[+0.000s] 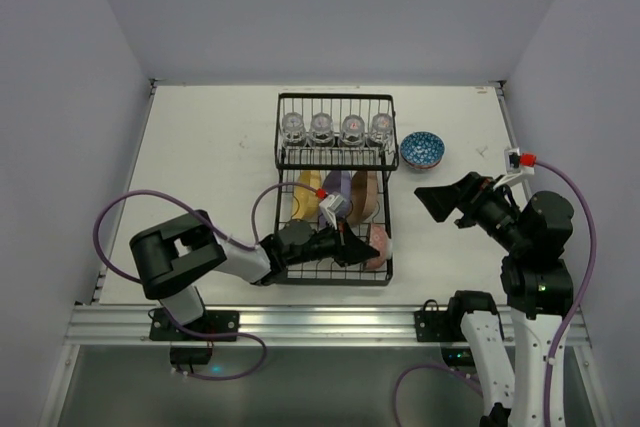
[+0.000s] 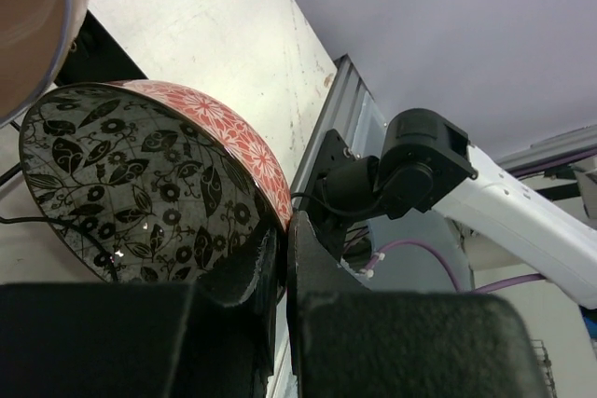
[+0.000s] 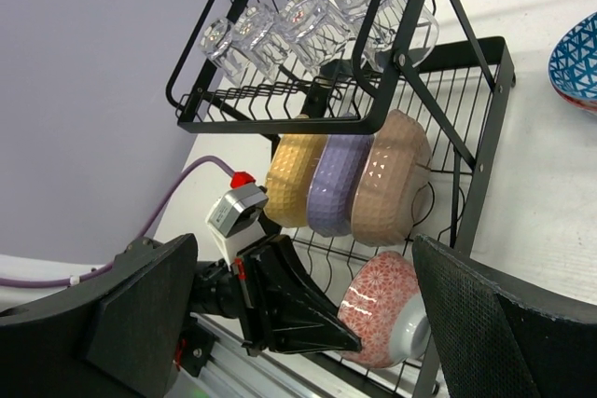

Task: Unload the mixed dishes from the dish rack

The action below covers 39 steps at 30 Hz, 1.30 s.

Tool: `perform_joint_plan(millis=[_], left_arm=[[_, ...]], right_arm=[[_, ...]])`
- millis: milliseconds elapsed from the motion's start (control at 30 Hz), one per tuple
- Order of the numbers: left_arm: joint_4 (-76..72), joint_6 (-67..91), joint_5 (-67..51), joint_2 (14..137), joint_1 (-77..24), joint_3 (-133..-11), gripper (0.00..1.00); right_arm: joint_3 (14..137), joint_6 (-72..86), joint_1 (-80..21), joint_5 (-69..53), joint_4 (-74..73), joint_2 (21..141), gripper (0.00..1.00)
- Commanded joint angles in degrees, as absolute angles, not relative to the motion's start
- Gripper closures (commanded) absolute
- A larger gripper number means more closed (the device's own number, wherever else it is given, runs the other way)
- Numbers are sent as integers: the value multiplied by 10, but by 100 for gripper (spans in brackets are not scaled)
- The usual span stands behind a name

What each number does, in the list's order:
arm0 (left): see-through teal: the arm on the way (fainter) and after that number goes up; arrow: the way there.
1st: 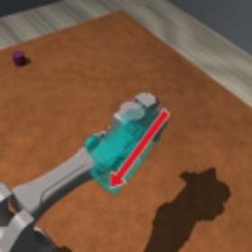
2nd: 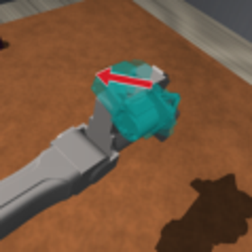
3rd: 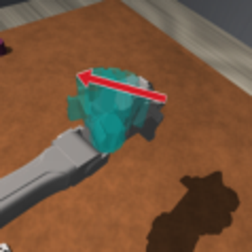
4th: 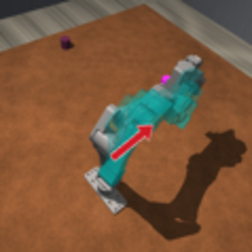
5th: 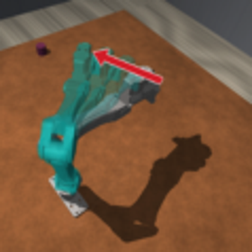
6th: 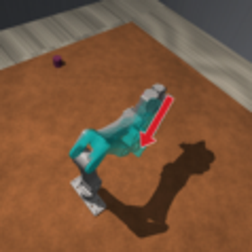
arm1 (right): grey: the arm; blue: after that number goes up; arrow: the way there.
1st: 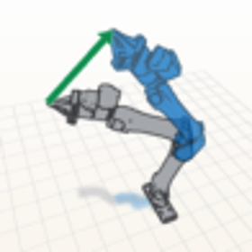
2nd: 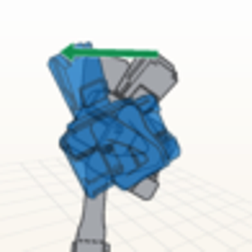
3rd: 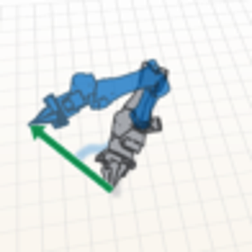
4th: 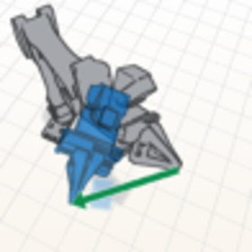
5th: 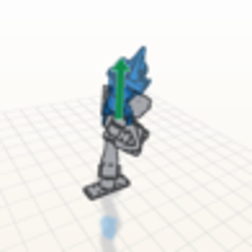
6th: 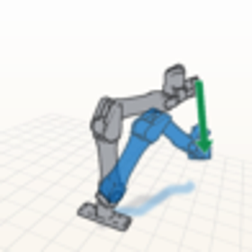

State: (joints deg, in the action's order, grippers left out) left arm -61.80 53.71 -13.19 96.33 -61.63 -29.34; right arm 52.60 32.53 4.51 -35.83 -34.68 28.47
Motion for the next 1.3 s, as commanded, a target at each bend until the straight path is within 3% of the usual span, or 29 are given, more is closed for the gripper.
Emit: perform_joint_plan(millis=[0,833,1267], left_arm=[[-926,566,-89,950,-618,-291,100],[-1049,633,-61,979,-618,-346,100],[-1085,707,55,998,-617,-300,100]], right_arm=[[526,329,46,-381,-328,283,1],[519,338,46,-394,-319,279,1],[519,333,46,-403,-323,277,1]])
